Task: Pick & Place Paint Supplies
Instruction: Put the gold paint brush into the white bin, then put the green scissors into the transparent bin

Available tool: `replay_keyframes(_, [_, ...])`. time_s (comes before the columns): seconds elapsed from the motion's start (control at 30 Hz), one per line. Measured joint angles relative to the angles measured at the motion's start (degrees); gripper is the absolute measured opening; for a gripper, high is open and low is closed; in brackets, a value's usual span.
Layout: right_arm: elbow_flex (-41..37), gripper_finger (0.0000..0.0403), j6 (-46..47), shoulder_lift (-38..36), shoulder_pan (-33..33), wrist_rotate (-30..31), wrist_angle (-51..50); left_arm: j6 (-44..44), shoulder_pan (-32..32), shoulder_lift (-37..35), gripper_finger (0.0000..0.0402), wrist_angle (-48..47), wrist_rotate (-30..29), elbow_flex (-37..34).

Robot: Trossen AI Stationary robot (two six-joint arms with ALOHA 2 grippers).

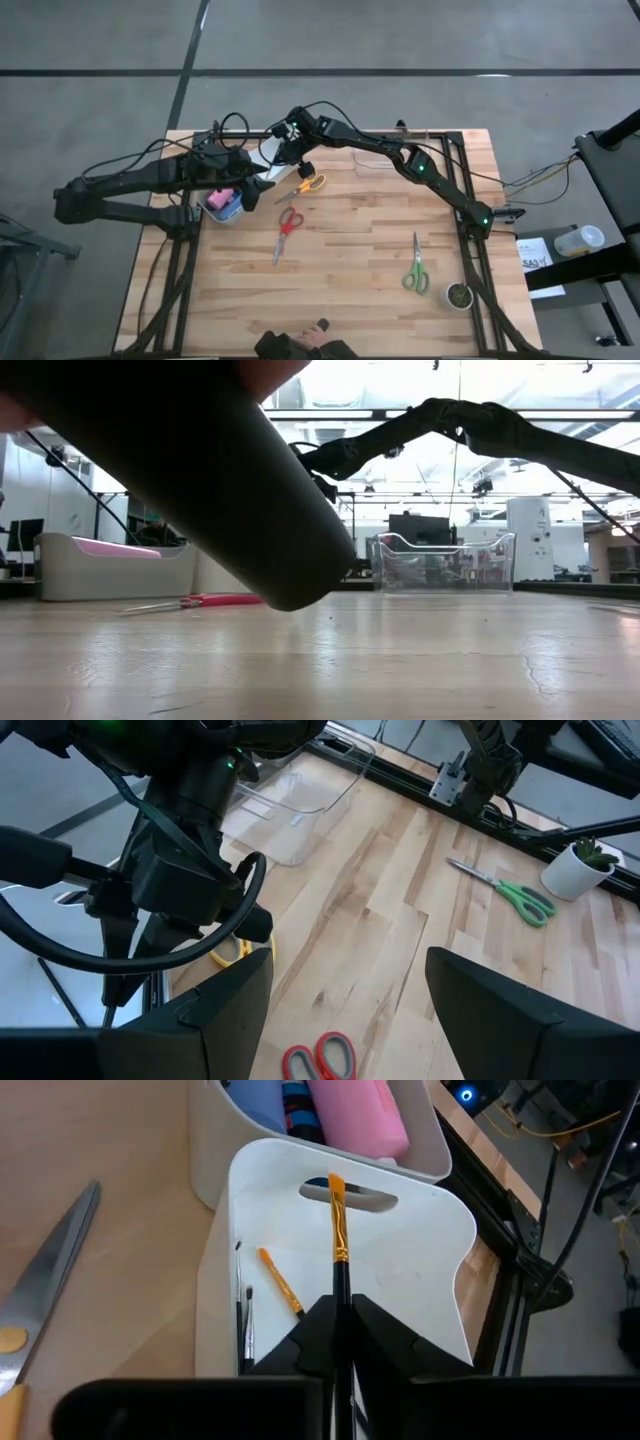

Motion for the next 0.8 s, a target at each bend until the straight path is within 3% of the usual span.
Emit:
replay_keyframes(0.37, [0.0, 0.0139, 0.21, 0.0, 0.0, 0.0, 0.12, 0.0, 0.02, 0.01, 0.0271, 0.02, -0.2, 0.0])
replay_keyframes(0.63, [0.0, 0.0148, 0.67, 0.0, 0.08, 0.0, 0.16, -0.02, 0.02, 0.0, 0.0271, 0.02, -0.2, -0.02])
replay_keyframes(0.8, [0.17, 0.0148, 11.81, -1.01, 0.26, 0.02, 0.17, 0.0, 0.02, 0.0, 0.0271, 0.02, -0.21, 0.0])
